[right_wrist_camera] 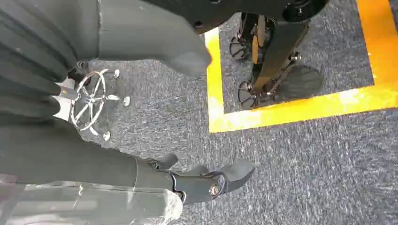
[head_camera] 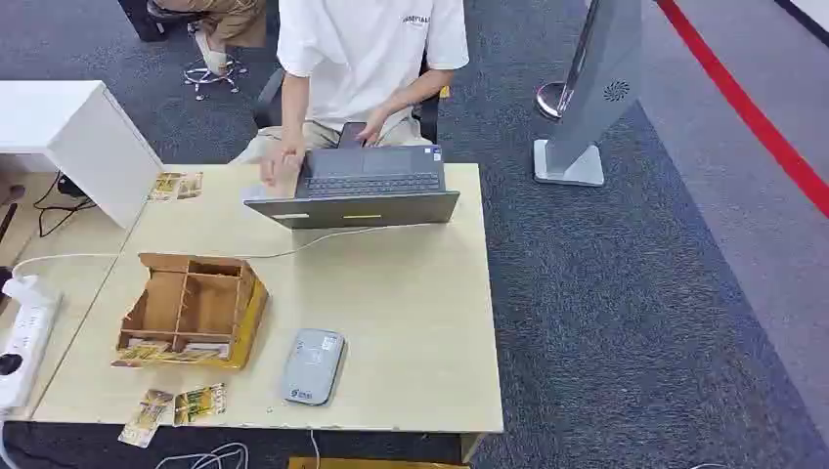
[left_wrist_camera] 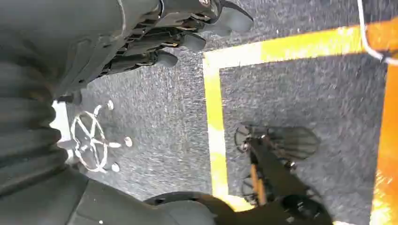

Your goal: Pass the card to the sensor for recognition and then transmit it.

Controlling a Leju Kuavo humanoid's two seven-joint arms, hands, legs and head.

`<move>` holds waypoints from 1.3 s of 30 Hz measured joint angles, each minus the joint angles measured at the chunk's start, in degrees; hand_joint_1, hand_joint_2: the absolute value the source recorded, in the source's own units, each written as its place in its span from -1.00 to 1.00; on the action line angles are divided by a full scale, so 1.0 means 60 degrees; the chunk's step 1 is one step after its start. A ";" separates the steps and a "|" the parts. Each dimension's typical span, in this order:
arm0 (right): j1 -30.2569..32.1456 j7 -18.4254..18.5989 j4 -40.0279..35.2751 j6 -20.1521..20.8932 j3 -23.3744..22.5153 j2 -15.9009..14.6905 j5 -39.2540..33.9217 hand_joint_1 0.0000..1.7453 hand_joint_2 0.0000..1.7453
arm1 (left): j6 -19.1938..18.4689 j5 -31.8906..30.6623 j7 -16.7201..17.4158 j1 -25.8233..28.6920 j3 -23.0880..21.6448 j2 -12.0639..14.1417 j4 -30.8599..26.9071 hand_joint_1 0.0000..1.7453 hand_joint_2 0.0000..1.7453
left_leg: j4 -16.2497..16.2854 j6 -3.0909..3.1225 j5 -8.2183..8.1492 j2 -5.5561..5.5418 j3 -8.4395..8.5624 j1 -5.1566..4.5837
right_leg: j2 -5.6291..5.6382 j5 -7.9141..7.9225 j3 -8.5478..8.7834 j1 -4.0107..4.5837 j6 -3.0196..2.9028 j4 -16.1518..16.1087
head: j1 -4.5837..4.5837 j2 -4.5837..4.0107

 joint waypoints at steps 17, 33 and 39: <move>-0.0577 -0.0015 0.0790 -0.1449 0.0000 0.0513 0.0917 -1.00 1.00 | 0.0881 -0.1446 -0.1383 -0.0918 0.5238 -0.1052 0.0692 -1.00 1.00 | 0.0000 0.0001 0.0000 -0.0002 -0.0002 -0.0001 | -0.0005 0.0000 0.0000 0.0000 0.0000 0.0000 | 0.0003 0.0000; -0.1283 0.0541 0.1395 -0.2280 0.0255 0.0670 0.2641 -1.00 1.00 | -0.0078 0.1021 -0.5653 -0.0810 0.9072 -0.1838 -0.0977 -1.00 1.00 | -0.0011 -0.0042 -0.0049 0.0011 -0.0057 0.0029 | 0.0009 -0.0028 0.0059 0.0023 -0.0029 0.0013 | 0.0022 0.0000; -0.1378 0.1111 0.1515 -0.2120 0.0284 0.0419 0.2808 -1.00 1.00 | 0.3076 0.9073 -0.5731 0.2507 0.5172 -0.2200 -0.9570 -1.00 1.00 | 0.0002 0.0031 -0.0058 -0.0175 0.0079 -0.0004 | -0.0163 -0.0145 0.0069 0.0016 0.0024 0.0005 | -0.0062 -0.0004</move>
